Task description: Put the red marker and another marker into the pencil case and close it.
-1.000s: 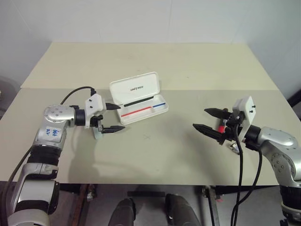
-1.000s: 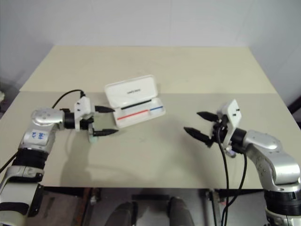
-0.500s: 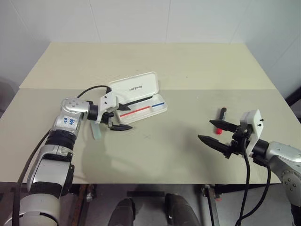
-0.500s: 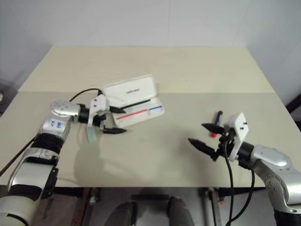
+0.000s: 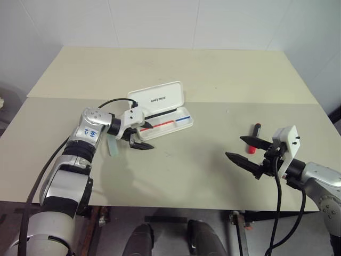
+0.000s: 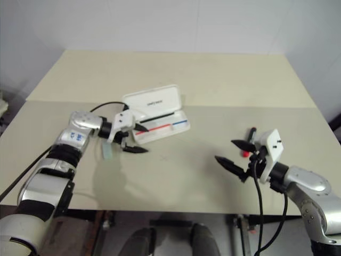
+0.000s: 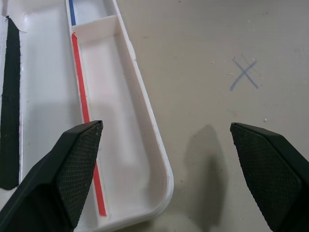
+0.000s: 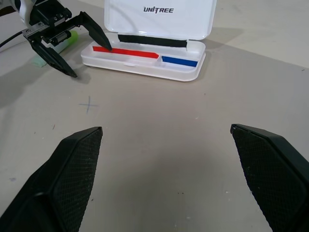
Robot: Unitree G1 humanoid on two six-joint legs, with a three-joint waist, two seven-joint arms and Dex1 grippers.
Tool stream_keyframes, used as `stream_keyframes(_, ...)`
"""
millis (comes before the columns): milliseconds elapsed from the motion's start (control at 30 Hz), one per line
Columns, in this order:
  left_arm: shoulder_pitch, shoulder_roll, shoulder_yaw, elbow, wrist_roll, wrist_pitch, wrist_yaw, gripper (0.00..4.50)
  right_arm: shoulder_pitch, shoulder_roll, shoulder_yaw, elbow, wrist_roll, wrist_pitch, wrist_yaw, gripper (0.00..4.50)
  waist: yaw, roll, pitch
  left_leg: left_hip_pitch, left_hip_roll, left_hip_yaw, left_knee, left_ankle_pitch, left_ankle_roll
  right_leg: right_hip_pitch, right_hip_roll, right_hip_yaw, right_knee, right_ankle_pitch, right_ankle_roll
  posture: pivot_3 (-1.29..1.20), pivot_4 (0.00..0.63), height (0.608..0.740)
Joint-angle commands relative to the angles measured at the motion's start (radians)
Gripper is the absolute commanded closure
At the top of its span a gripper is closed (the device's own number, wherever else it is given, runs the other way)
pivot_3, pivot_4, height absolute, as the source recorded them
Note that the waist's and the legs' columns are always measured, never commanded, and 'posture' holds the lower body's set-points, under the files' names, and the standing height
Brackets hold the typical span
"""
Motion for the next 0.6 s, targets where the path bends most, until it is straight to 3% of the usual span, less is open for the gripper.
stream_keyframes(33,-0.023,-0.007,-0.027,0.042,0.05,0.006,0.02,0.0,-0.018,0.003,-0.013,-0.02,0.002,-0.019,-0.008,0.02,0.001,0.0,0.0,0.0,0.0,0.0,0.0,0.0,0.0,0.0,0.0,0.0,0.0,0.0,0.0,0.0,0.15,0.74)
stream_keyframes(167,-0.039,-0.018,-0.048,0.066,0.09,0.002,0.047,0.88,-0.027,0.002,-0.008,-0.017,0.0,-0.019,-0.011,0.0,0.0,0.0,0.0,0.001,0.0,0.0,0.001,0.001,0.001,0.002,0.0,0.0,-0.001,0.0,0.0,0.0,0.15,0.74)
stream_keyframes(533,-0.048,-0.016,-0.04,0.072,0.108,-0.062,0.09,4.47,-0.054,-0.006,-0.002,0.002,-0.01,-0.02,-0.01,0.0,0.003,-0.001,0.0,0.001,0.0,0.0,0.001,0.002,0.002,0.002,0.0,0.001,-0.001,0.001,0.0,0.0,0.15,0.74)
stream_keyframes(600,-0.045,-0.013,-0.033,0.061,0.101,-0.07,0.092,4.49,-0.064,-0.008,0.001,0.007,-0.013,-0.019,-0.007,0.0,0.003,-0.001,0.0,0.001,0.0,0.0,0.001,0.002,0.002,0.002,0.0,0.001,0.0,0.001,0.0,0.0,0.15,0.74)
